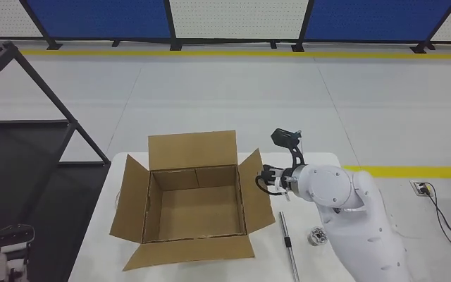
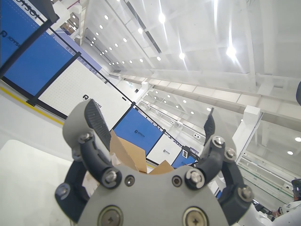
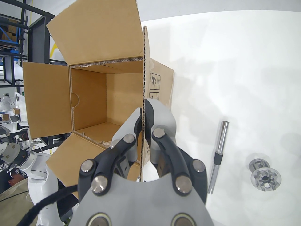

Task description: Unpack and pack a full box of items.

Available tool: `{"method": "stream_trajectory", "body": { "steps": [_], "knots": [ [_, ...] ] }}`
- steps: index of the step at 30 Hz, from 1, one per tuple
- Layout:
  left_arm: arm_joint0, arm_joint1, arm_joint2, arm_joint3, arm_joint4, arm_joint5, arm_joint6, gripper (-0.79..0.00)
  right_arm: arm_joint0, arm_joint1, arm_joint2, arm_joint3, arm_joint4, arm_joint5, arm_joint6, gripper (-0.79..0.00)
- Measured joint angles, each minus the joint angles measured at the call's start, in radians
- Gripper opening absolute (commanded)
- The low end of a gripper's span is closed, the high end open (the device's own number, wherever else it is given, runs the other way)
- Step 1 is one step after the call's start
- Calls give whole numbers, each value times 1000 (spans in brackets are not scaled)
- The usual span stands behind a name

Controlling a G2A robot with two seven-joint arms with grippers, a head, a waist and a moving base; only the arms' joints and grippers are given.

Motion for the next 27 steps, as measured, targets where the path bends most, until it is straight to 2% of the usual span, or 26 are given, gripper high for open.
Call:
{"method": "stream_trajectory", "body": {
  "steps": [23, 24, 26, 27],
  "knots": [
    [2, -7, 19, -6, 31, 1, -15, 0, -166, 31, 113, -104, 50, 46, -84, -785],
    [2, -7, 20, -7, 33, 0, -17, 0, -173, 32, 115, -109, 52, 45, -85, -680],
    [3, -8, 21, -9, 37, 0, -18, 0, -184, 35, 118, -116, 54, 42, -88, 0],
    [3, -8, 22, -9, 38, -1, -19, 0, -188, 36, 119, -120, 55, 40, -89, 0]
  ]
}}
